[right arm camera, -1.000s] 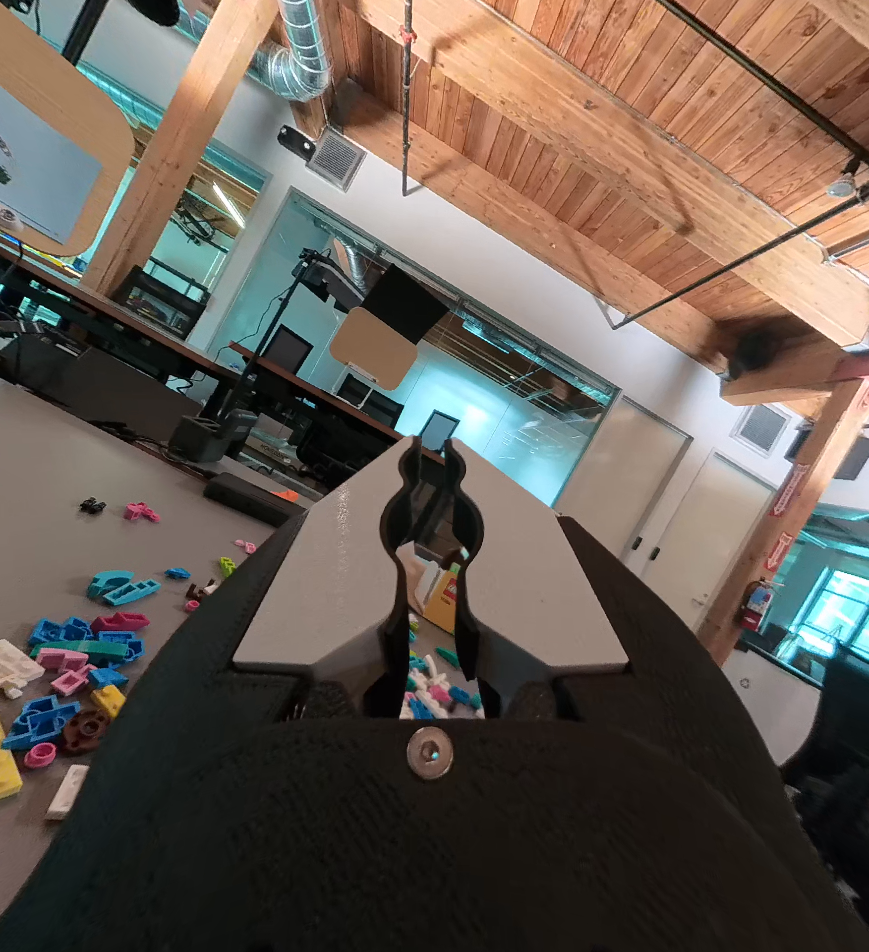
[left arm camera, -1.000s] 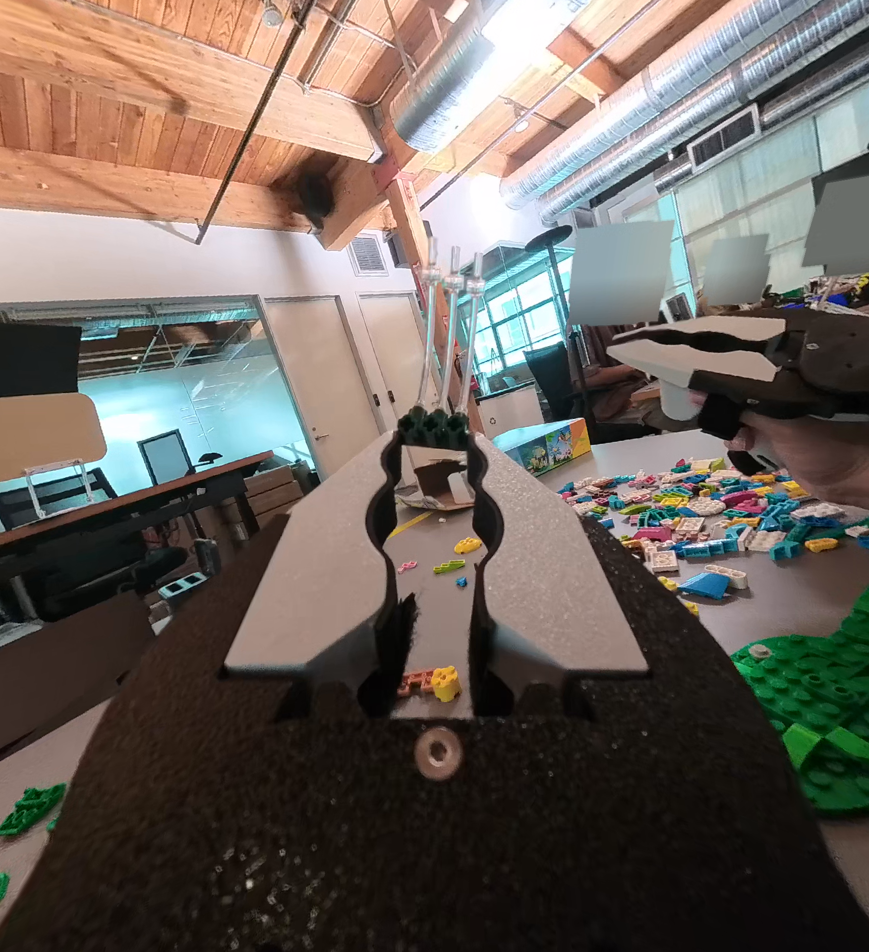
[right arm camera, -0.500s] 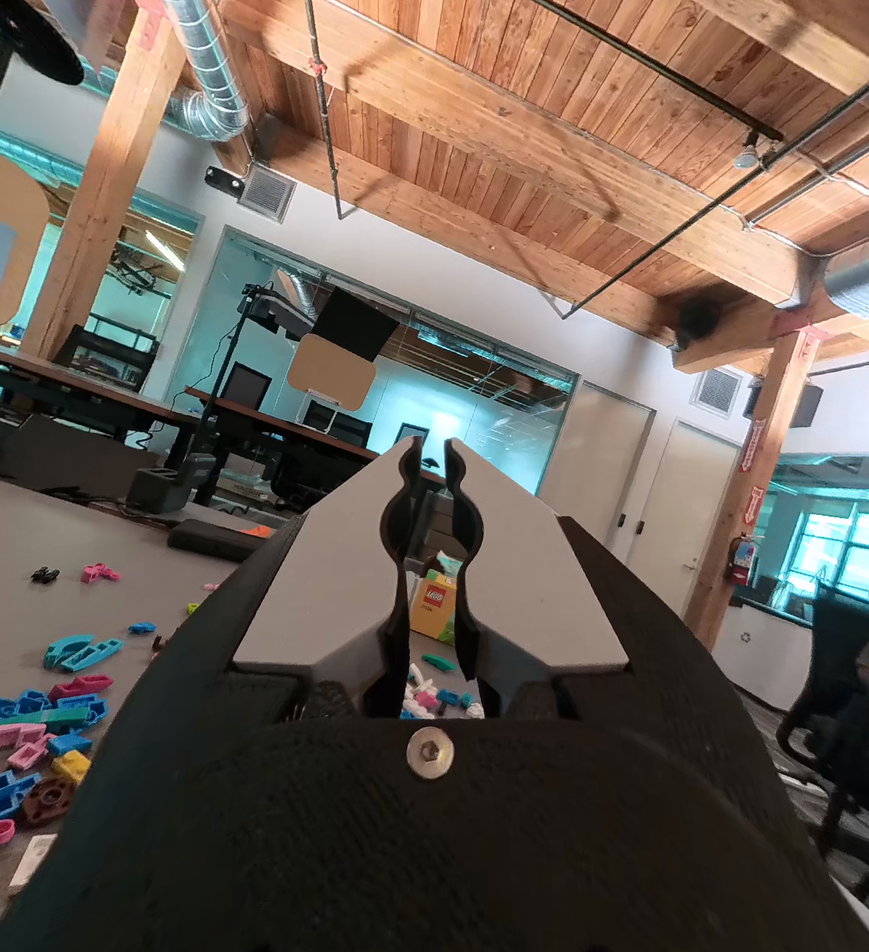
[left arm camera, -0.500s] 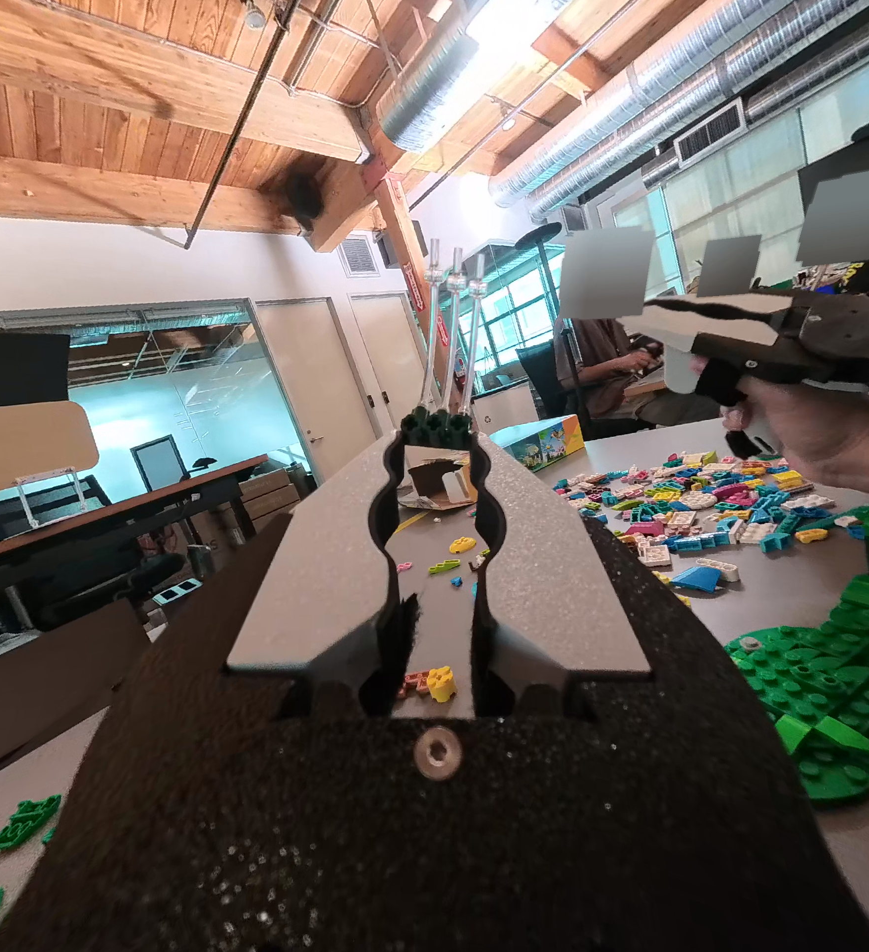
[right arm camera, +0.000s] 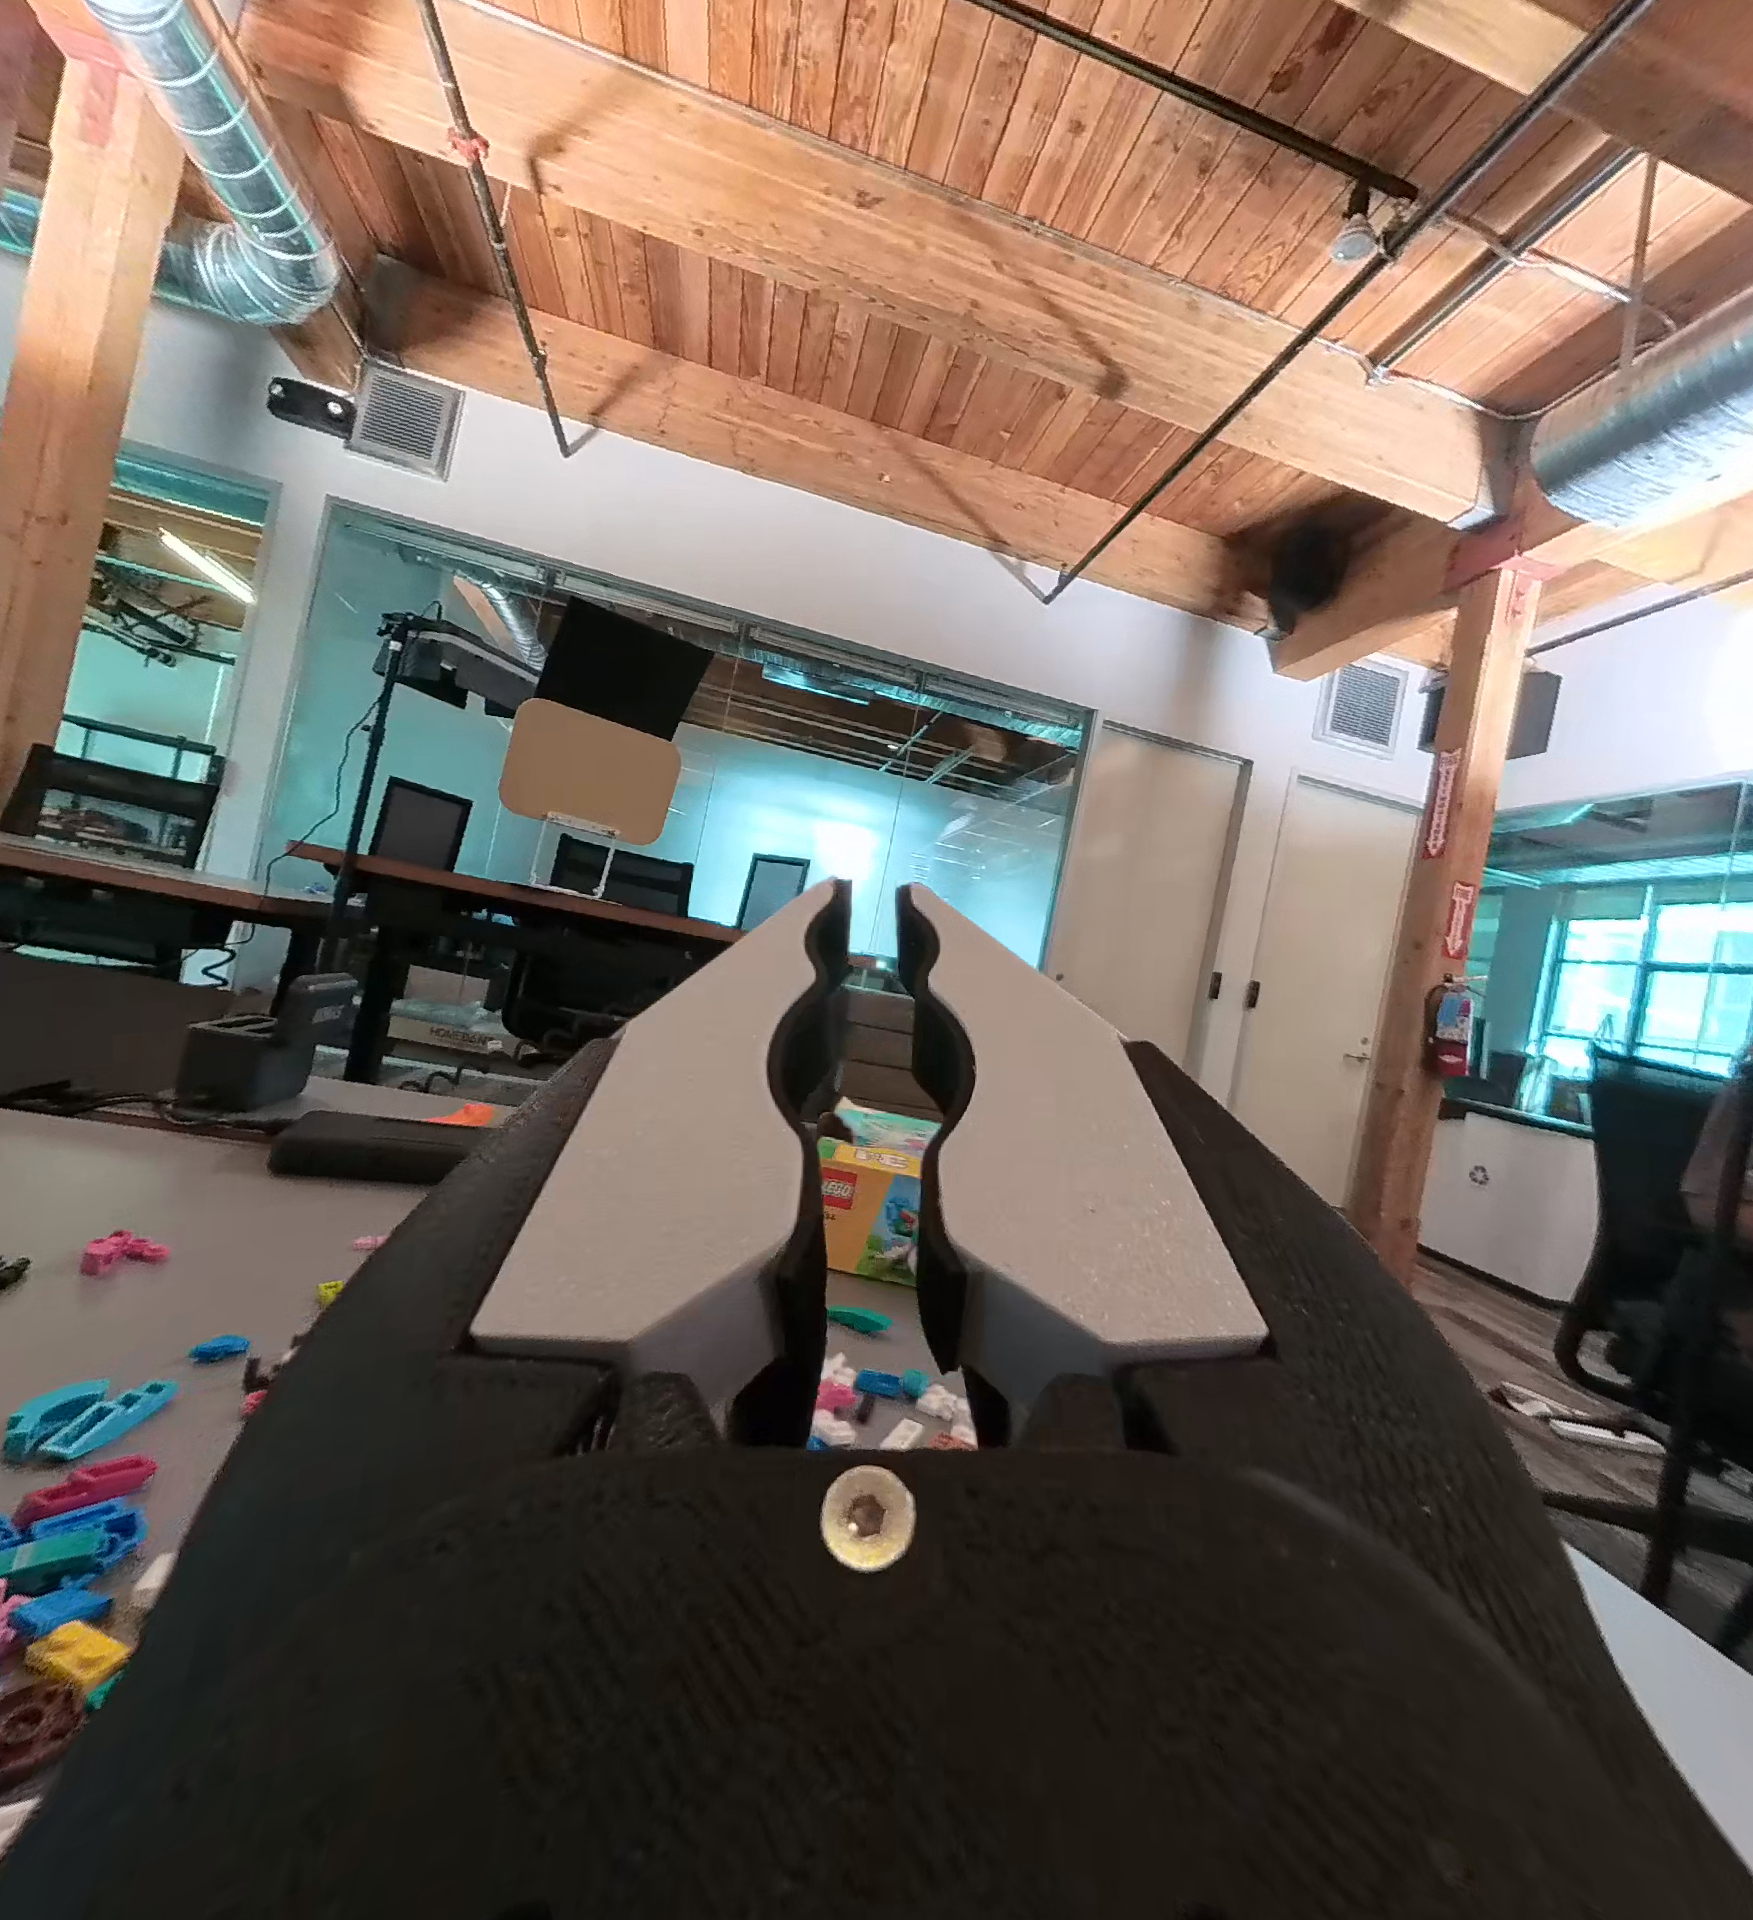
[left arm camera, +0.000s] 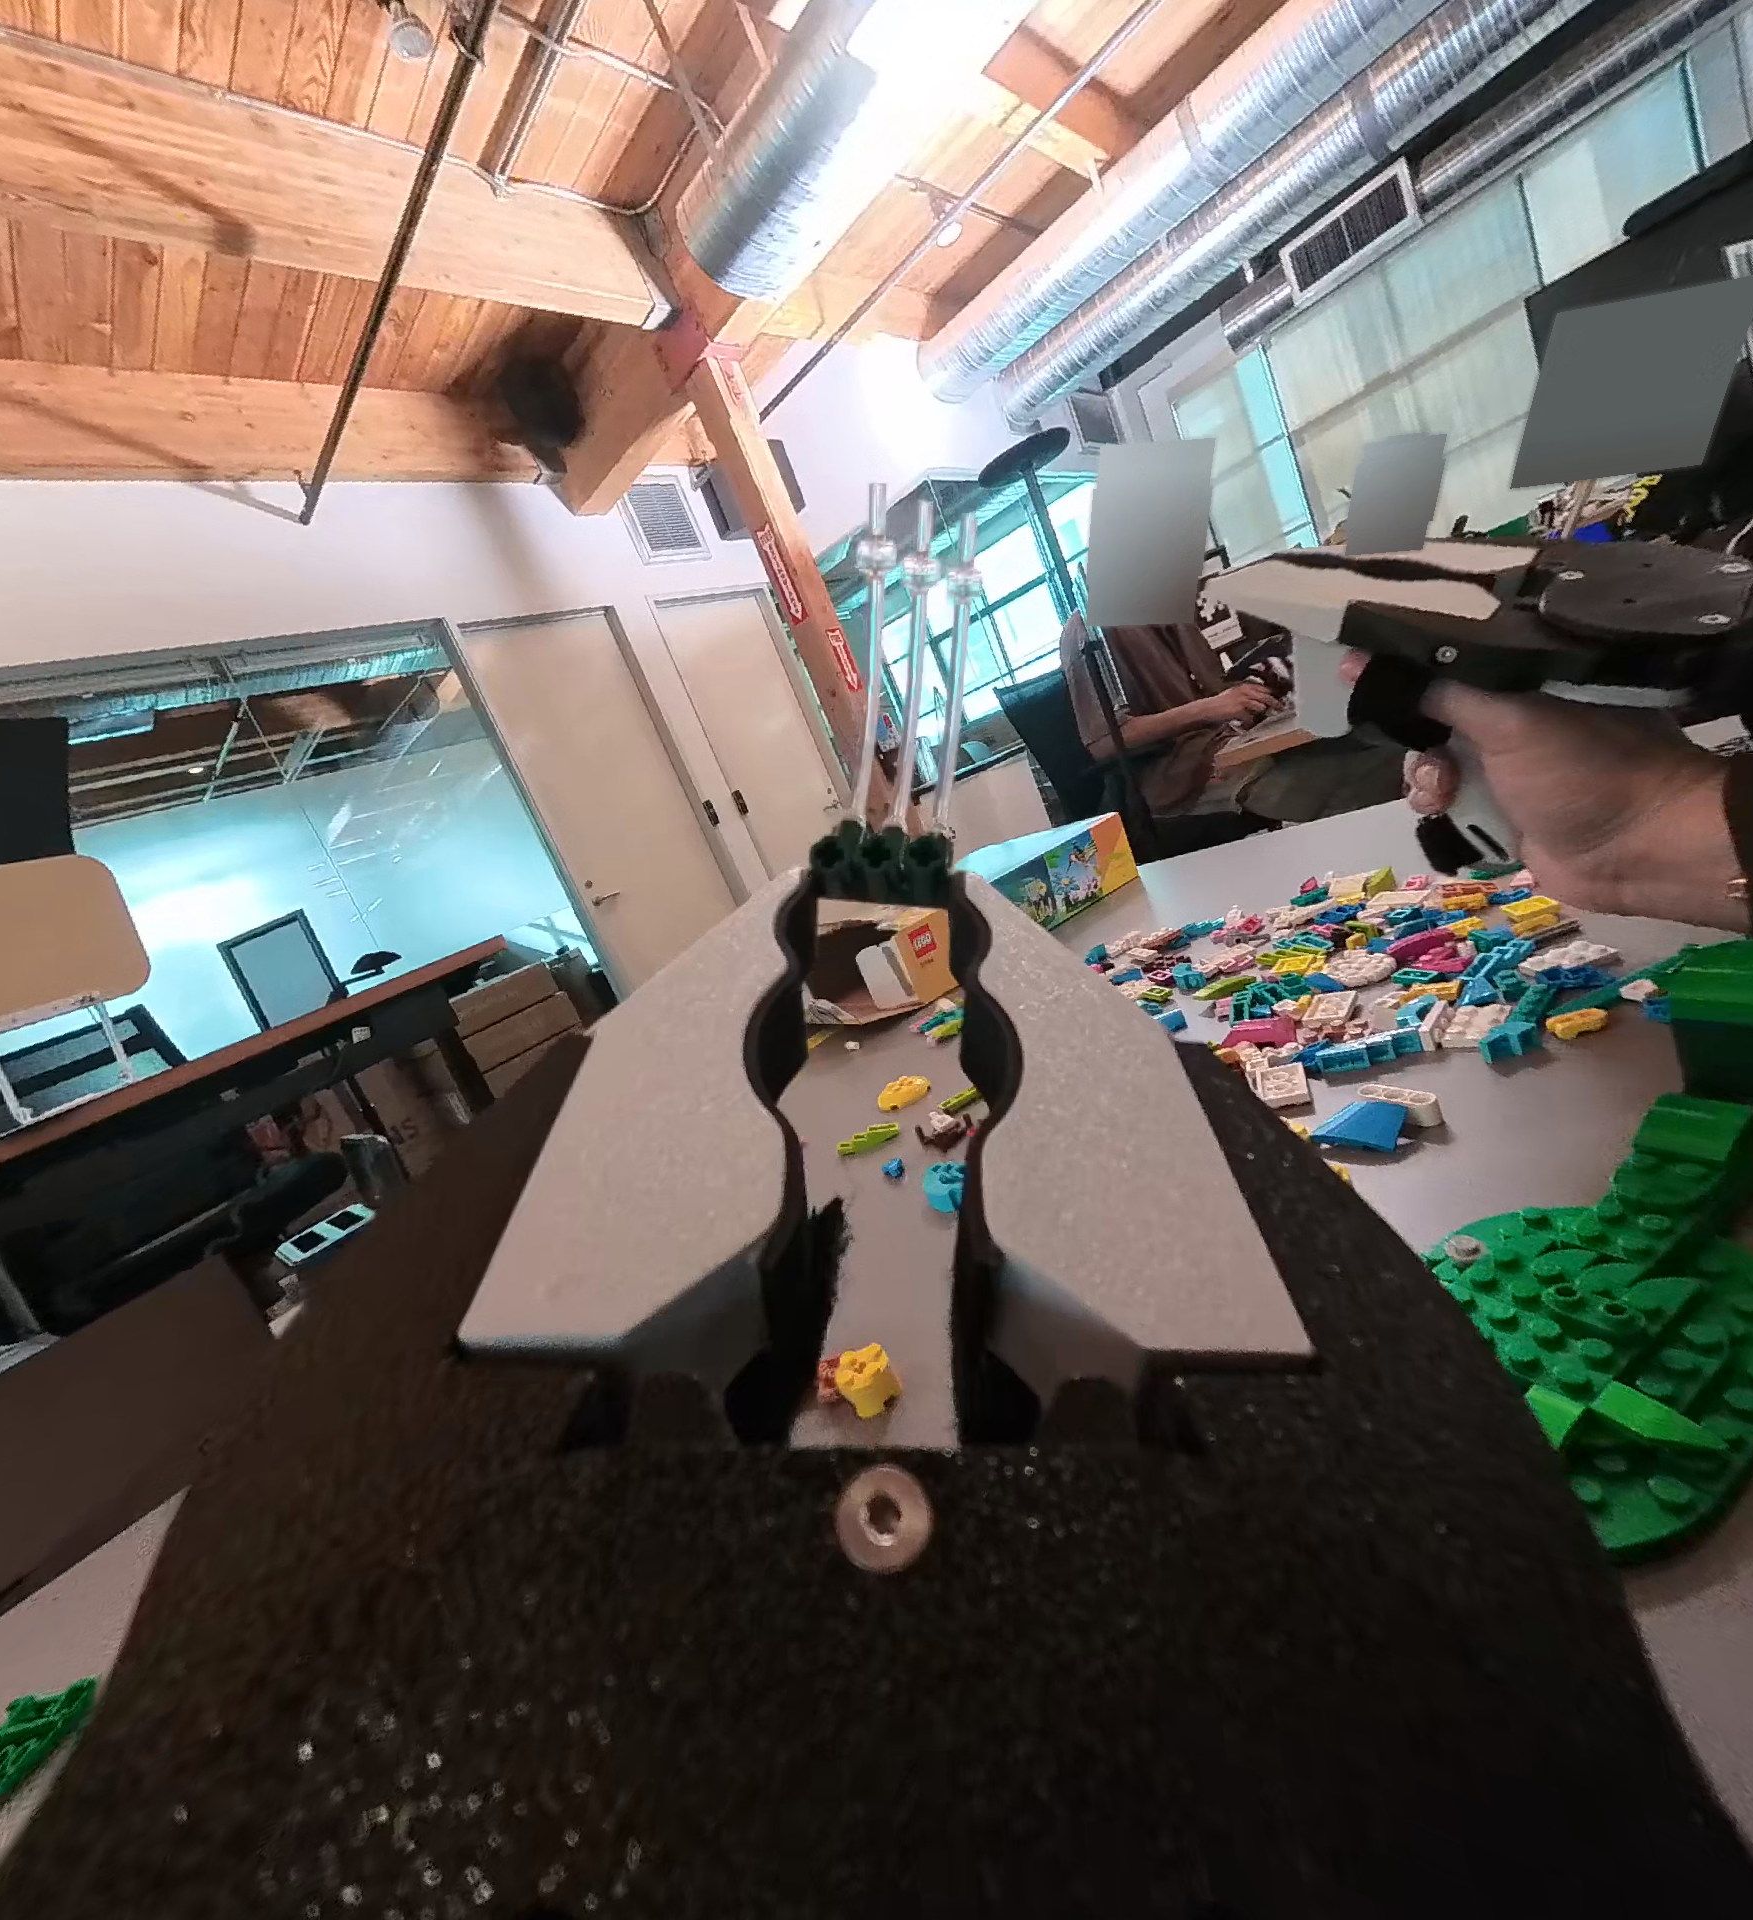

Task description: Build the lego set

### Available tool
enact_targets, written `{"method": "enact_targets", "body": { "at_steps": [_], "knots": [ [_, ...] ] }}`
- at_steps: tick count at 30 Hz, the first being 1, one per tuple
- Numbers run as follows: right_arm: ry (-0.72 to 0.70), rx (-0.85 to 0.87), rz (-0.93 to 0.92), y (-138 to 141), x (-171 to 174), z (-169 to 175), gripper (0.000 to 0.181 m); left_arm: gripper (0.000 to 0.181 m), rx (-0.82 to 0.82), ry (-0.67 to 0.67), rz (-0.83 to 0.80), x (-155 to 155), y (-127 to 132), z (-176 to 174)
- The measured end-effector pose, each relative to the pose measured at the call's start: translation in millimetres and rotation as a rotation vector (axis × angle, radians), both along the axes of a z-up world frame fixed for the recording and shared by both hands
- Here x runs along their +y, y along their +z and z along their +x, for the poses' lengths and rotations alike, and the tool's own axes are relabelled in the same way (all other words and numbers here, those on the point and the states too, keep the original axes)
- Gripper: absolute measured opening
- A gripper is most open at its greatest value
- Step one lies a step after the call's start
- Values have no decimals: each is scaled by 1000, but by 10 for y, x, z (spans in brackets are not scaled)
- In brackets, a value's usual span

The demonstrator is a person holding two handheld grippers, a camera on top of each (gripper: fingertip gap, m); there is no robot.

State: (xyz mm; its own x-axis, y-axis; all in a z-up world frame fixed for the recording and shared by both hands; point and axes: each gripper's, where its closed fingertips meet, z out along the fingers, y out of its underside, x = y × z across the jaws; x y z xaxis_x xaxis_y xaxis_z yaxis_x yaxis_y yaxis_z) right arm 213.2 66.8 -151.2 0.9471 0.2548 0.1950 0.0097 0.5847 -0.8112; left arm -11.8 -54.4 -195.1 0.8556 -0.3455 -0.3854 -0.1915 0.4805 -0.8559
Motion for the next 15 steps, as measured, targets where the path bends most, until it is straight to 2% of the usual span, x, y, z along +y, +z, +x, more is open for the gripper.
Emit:
{"method": "enact_targets", "body": {
  "at_steps": [15],
  "knots": [
    [-44, 29, -20, 2, 53, 159, 6, 22, -41, -30, -57, 45, -47, -22]
  ]
}}
